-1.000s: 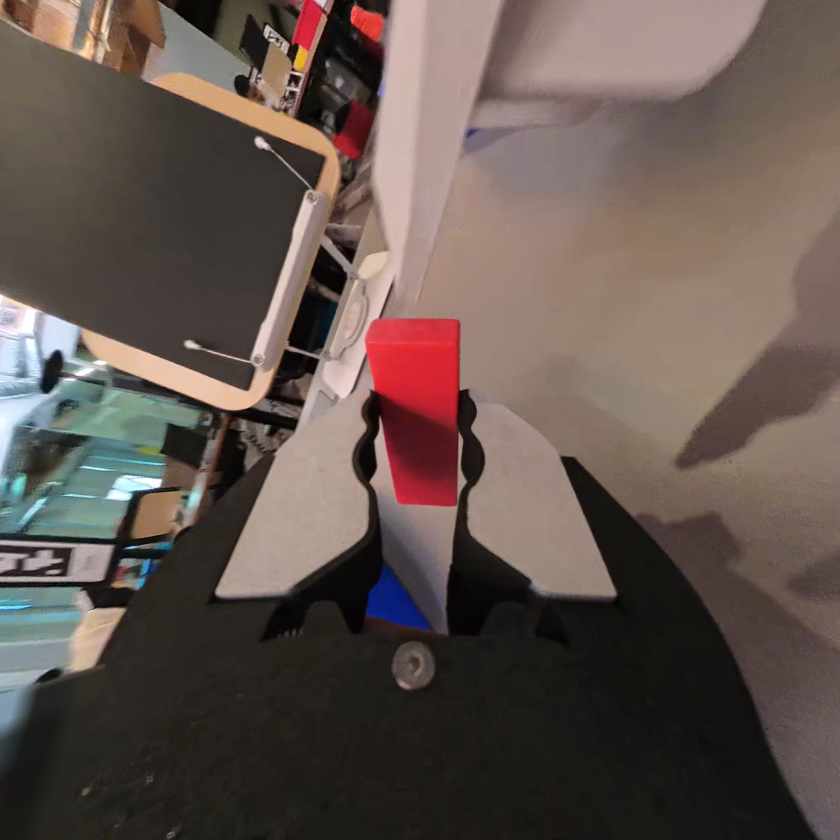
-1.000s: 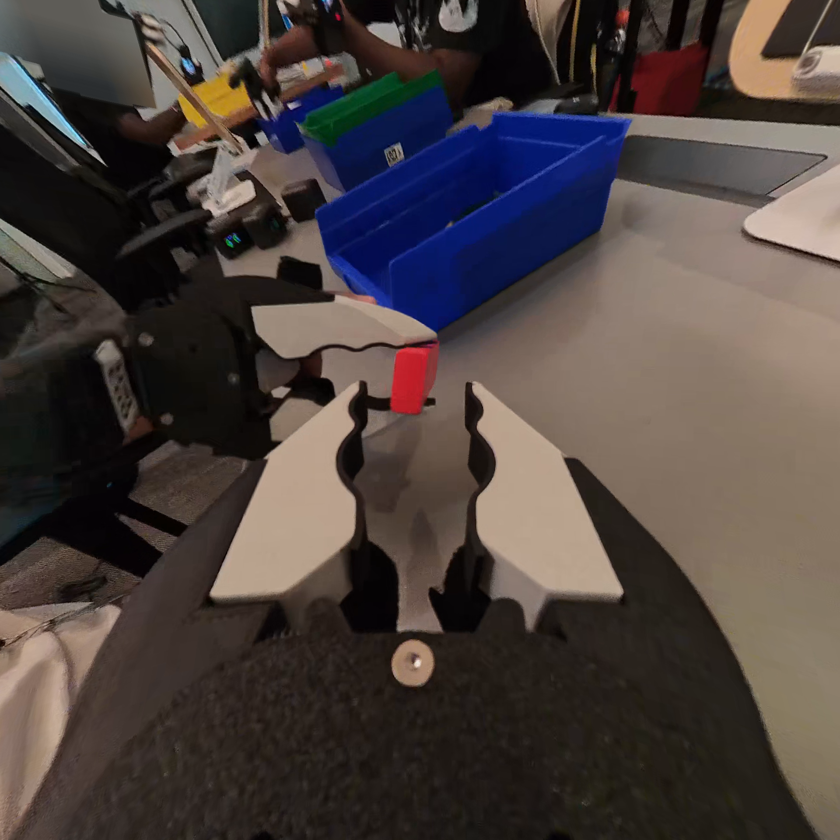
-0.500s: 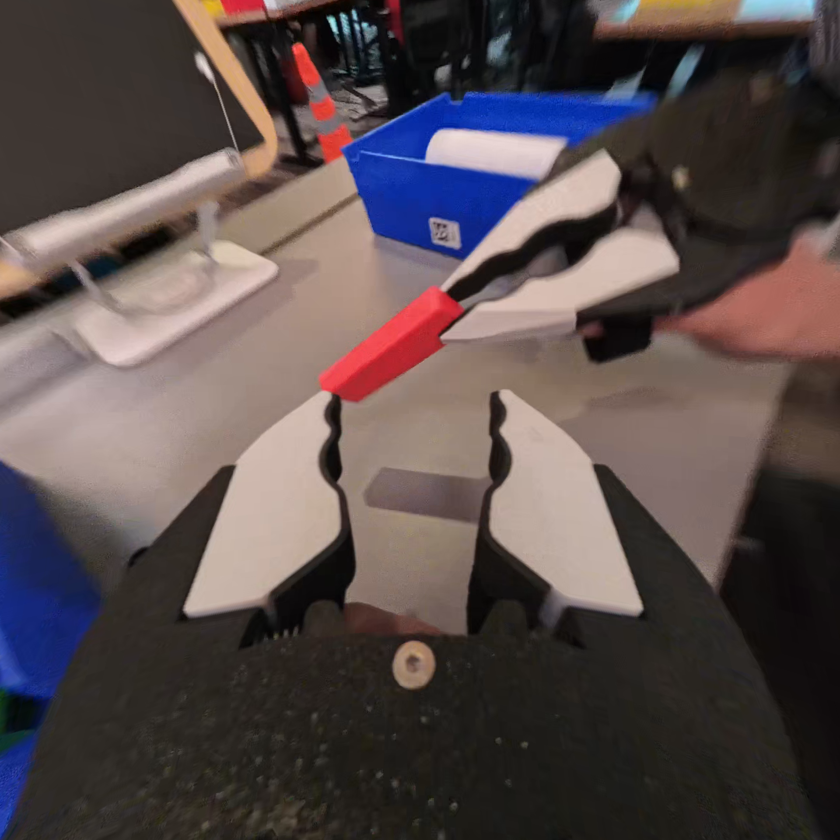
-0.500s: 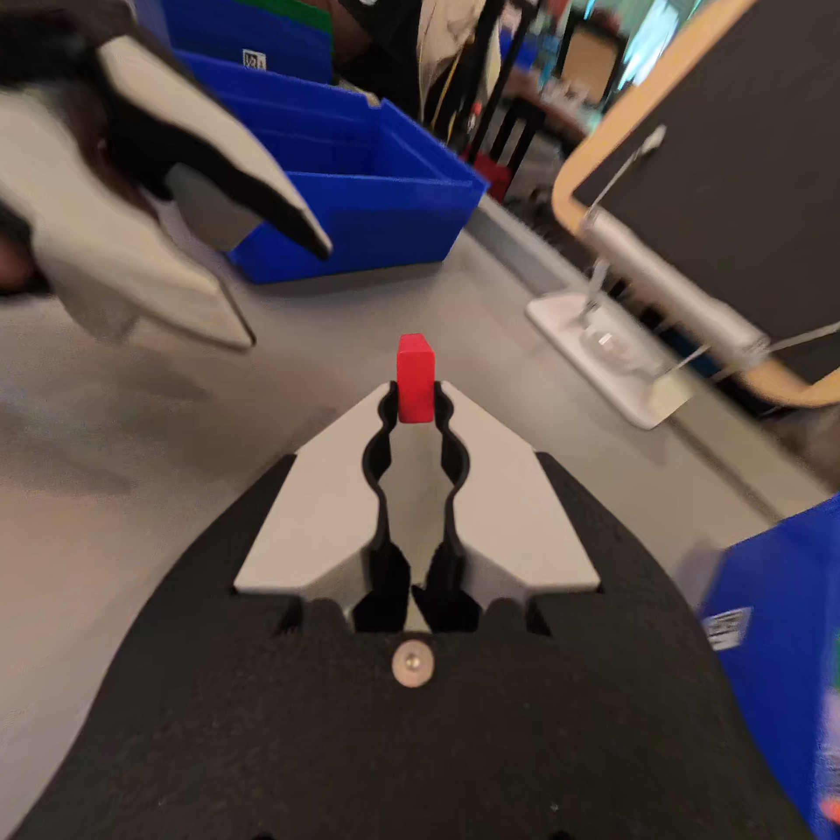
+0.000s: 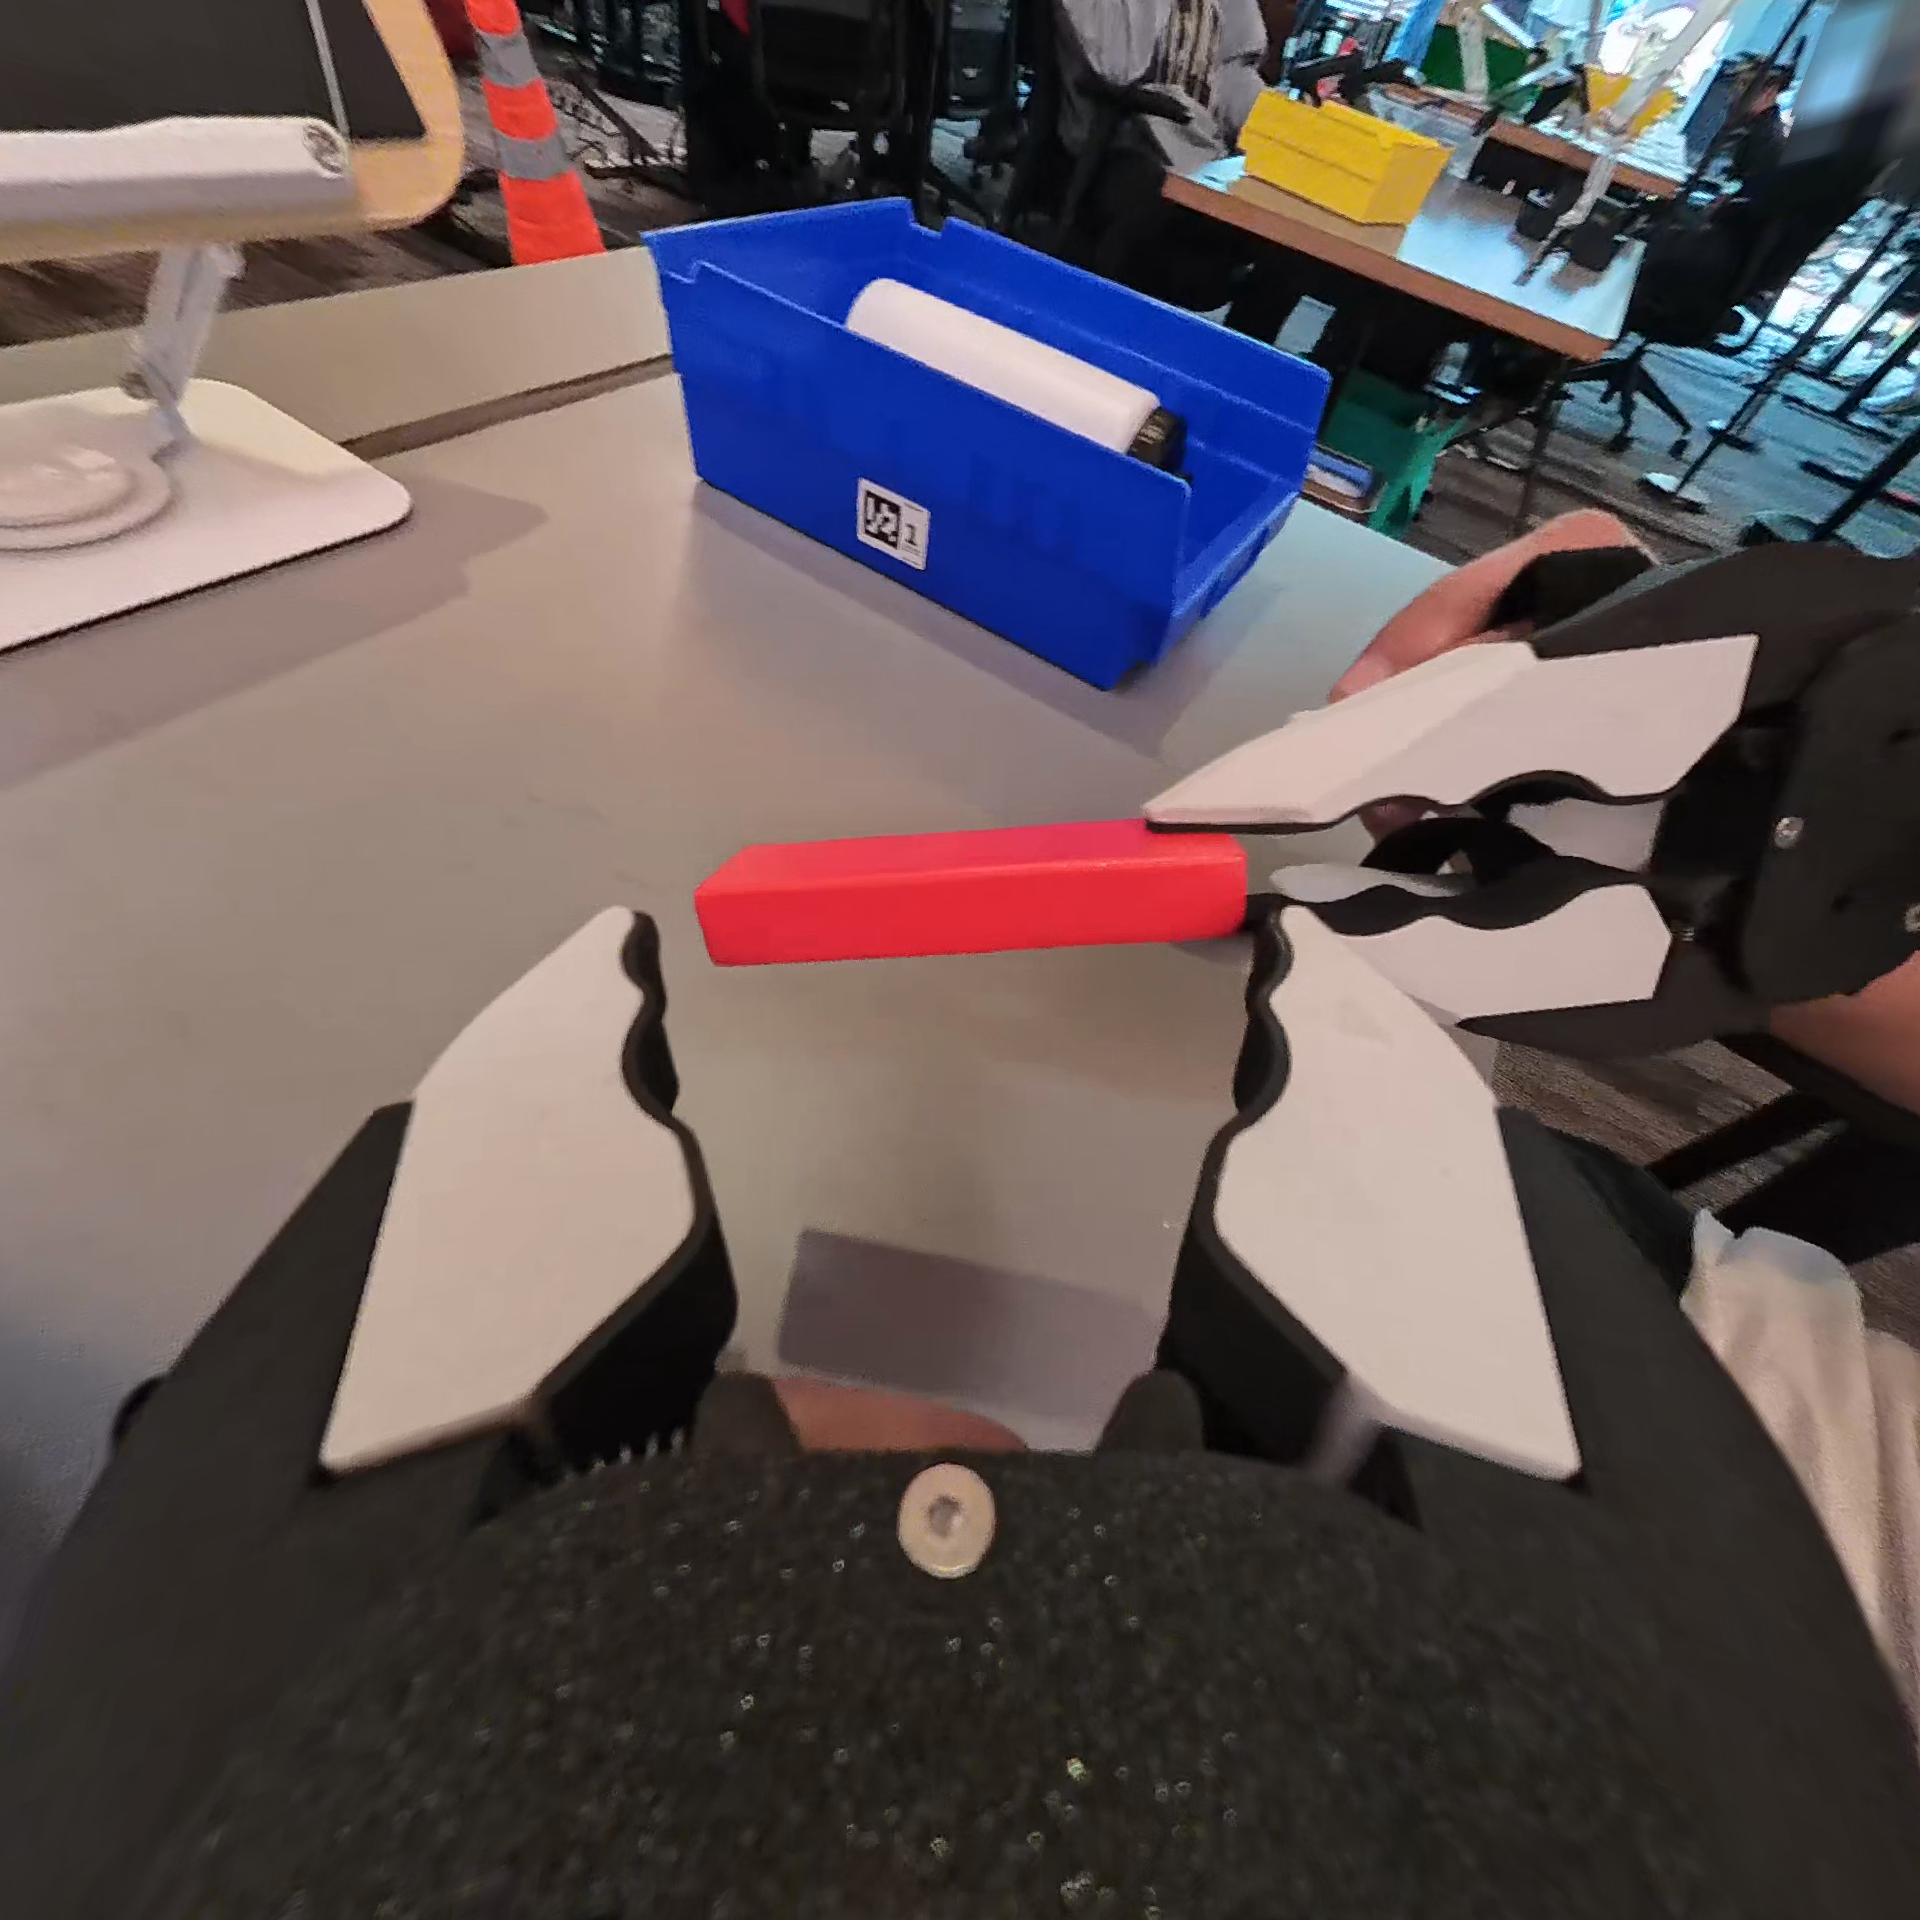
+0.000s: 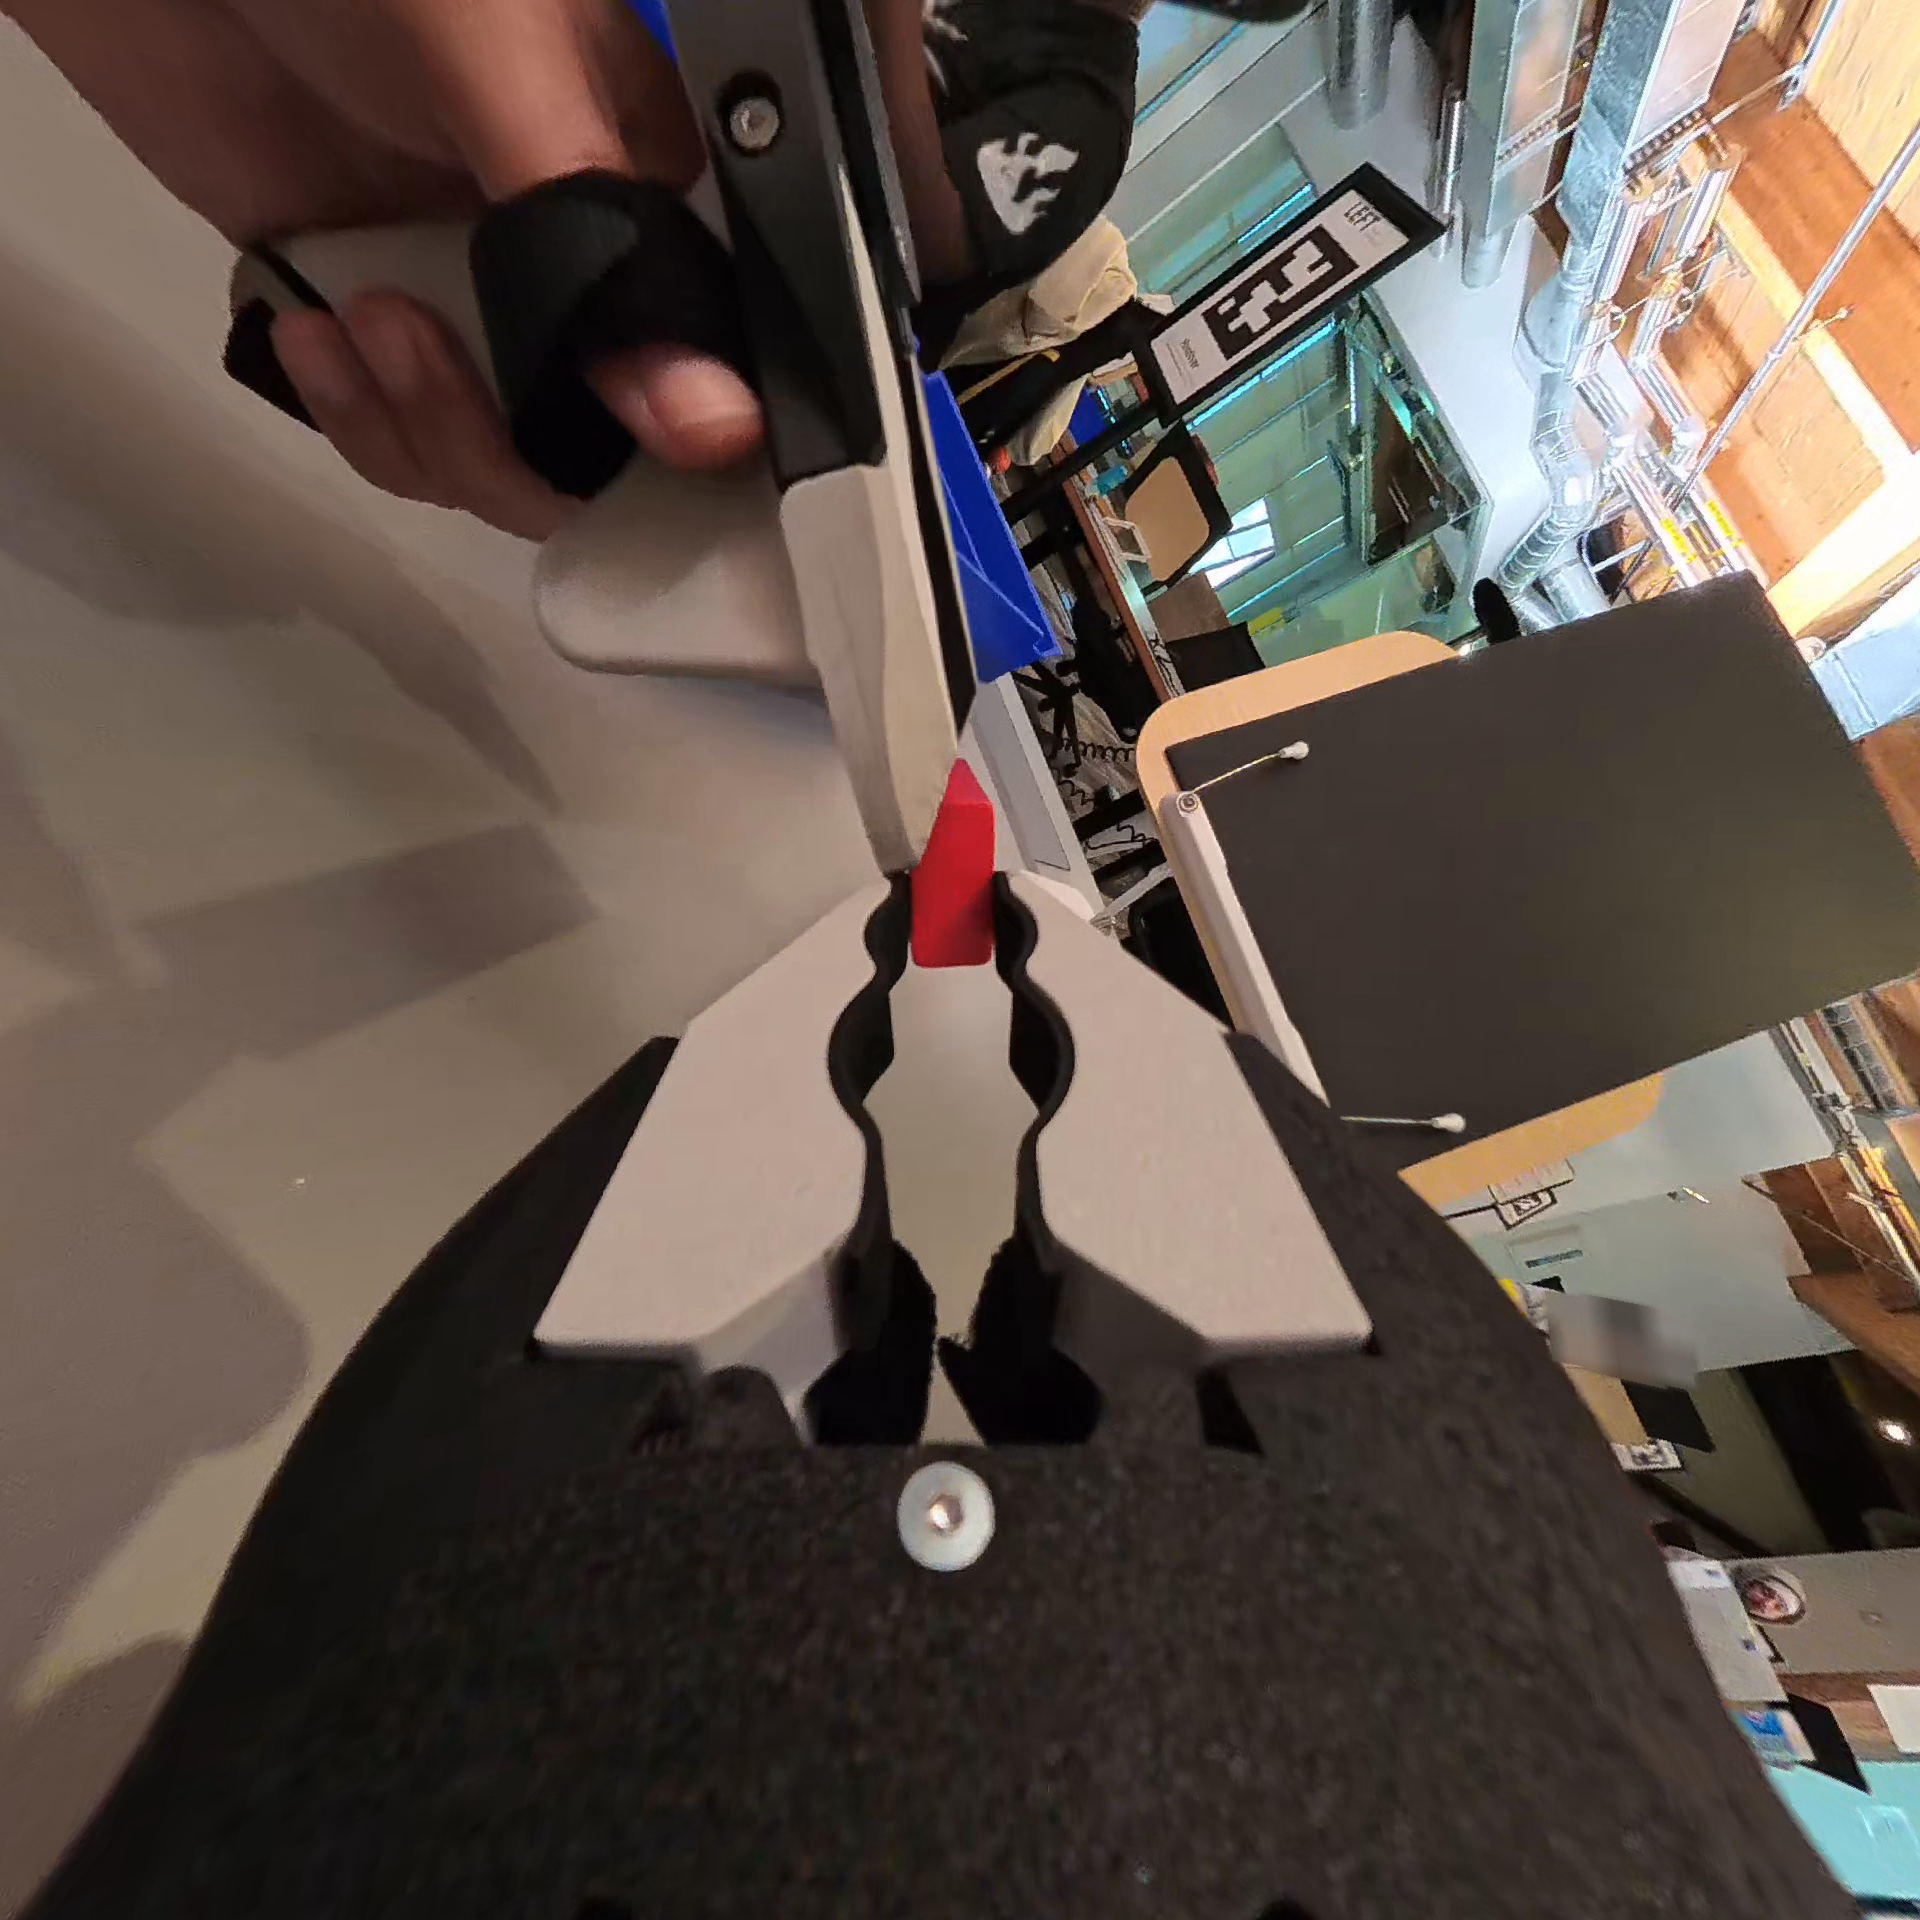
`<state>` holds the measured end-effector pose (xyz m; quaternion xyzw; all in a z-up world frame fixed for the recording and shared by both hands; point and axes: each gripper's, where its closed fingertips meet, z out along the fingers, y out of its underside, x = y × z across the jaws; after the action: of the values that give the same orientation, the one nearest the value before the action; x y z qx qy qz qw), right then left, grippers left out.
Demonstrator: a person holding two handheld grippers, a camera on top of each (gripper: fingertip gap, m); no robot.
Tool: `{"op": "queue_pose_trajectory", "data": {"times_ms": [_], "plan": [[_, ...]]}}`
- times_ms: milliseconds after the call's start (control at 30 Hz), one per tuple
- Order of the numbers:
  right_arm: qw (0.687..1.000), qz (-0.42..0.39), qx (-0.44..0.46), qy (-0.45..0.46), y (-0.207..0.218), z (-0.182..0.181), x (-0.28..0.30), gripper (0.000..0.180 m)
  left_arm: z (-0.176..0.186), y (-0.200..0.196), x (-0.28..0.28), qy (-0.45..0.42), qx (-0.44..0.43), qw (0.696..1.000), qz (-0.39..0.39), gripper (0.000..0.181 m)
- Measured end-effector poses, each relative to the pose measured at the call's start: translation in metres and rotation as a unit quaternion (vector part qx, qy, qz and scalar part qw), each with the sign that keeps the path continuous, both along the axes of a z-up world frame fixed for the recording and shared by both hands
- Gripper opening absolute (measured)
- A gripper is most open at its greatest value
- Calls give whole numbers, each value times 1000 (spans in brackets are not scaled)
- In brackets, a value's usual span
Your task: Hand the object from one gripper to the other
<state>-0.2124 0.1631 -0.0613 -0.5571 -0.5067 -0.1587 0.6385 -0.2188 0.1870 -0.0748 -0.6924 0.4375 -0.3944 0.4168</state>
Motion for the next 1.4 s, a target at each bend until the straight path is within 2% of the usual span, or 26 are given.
{"op": "queue_pose_trajectory", "data": {"times_ms": [67,133,300,333,467,567,600,667,700,767,833,933,1000,1100,1167,1267,1333,1367,1400], "plan": [[1000,-6,17,-11,0,1,2,15,1,-5,4,-9,-4,1000,-15,99],[999,-6,24,-26,-2,-1,1,15,-1,-8,8,-10,-17,1000,-23,107],[996,6,63,-68,-8,-3,-12,15,-5,-11,8,-9,-12,999,-35,109],[995,16,65,-67,-10,-3,-15,15,-8,-8,5,5,0,999,-32,98],[996,19,87,-32,-12,6,-19,15,2,-10,2,-7,20,999,-47,97],[992,9,127,9,-14,11,-19,15,12,-7,-3,-4,73,997,-33,97],[995,3,103,5,-12,4,-18,19,14,-2,-7,10,111,994,-16,97],[999,23,-2,43,-9,-13,-18,48,21,9,-16,36,198,979,18,97],[994,39,-62,86,-9,-17,-18,50,24,12,-20,47,238,970,31,97],[963,68,-181,187,-7,-19,-12,55,26,17,-24,90,339,935,53,97],[908,91,-278,300,-3,-12,-1,59,21,16,-23,149,450,879,58,97],[802,133,-383,439,1,5,8,62,6,0,-10,218,587,779,33,96],[773,150,-397,472,2,9,7,61,-3,-15,3,231,631,740,13,96],[795,125,-387,451,6,-4,5,56,-7,-27,18,230,640,734,1,96],[802,128,-384,439,2,-6,3,32,-8,-28,22,234,638,734,1,96],[814,112,-384,421,2,-10,5,32,-12,-28,23,230,632,740,-2,97],[844,81,-351,397,9,-12,13,31,-14,-27,21,224,606,763,1,92],[867,56,-325,375,14,-14,19,31,-15,-28,19,213,581,785,-4,82],[886,35,-298,354,17,-14,25,31,-13,-30,18,188,550,814,-8,63]]}}
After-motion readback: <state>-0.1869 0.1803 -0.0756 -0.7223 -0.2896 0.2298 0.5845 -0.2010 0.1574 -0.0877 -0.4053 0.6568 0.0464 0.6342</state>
